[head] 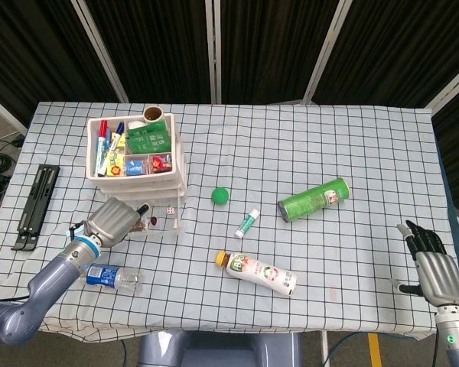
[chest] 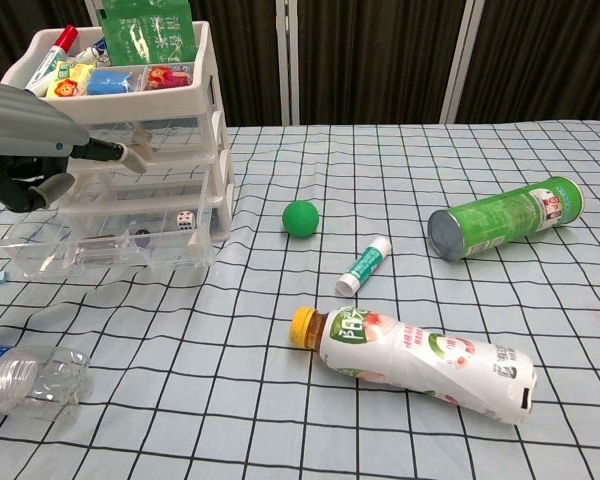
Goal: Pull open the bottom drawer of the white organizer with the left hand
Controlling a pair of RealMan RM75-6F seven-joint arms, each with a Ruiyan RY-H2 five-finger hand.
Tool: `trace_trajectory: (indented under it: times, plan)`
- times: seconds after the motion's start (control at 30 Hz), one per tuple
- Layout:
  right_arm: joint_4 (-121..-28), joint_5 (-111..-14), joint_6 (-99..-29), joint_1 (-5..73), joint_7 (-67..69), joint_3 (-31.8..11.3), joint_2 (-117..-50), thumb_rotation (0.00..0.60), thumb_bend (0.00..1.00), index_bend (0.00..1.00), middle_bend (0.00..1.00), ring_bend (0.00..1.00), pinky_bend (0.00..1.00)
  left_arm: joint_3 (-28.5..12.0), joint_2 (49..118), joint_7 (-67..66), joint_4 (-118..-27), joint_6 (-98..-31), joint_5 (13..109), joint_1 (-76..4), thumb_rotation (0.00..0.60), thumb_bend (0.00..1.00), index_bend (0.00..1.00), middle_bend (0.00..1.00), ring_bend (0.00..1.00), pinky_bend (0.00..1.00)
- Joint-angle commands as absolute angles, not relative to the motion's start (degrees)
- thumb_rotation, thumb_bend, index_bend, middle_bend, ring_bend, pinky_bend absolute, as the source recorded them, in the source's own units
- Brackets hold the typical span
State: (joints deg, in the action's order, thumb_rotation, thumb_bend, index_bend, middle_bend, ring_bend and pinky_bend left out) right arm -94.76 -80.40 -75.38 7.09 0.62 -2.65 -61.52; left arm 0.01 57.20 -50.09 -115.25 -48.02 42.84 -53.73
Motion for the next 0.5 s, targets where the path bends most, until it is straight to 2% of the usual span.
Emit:
trace_trajectory:
  times: [0.03,0.2,0.27,0.4,0.5]
  plan:
    - [-94.43,-79.79,-74.9,7.27,0.95,-2.87,-61.55,0.6,0.02,0.0,0.0,0.0,0.0,0.14,58.16,-50.88,-114.81,-49.85,44.77,-54.45,0.6,0.29,0.18,0.86,0.82,0.7]
    - [-93.88,-78.71,-74.39,7.5,1.27,-3.36,-61.63,0.6,0.02,0.0,0.0,0.0,0.0,-0.42,58.38,-49.85,-114.54,-51.22,49.76,-54.66,0.6,0.21,0.3,0.88,0.83,0.72]
    - [-93.69,-78.33,-74.21,7.59,1.2,-3.51,-61.75,0.6,0.02,0.0,0.0,0.0,0.0,-0.54,58.25,-48.81,-114.3,-51.44,52.16,-54.52,0.6,0.15,0.3,0.87,0.83,0.72]
    - [-93.55,-78.06,-73.9,7.72,0.84,-3.52,-61.94,0.6,0.02,0.0,0.0,0.0,0.0,-0.3,57.89,-47.44,-114.13,-51.36,55.06,-54.28,0.6,0.13,0.29,0.83,0.81,0.72]
    - [-93.66,-78.27,-74.0,7.7,0.64,-3.4,-62.01,0.6,0.02,0.0,0.0,0.0,0.0,0.13,57.6,-47.04,-114.13,-51.72,57.01,-53.92,0.6,0.09,0.23,0.7,0.74,0.71]
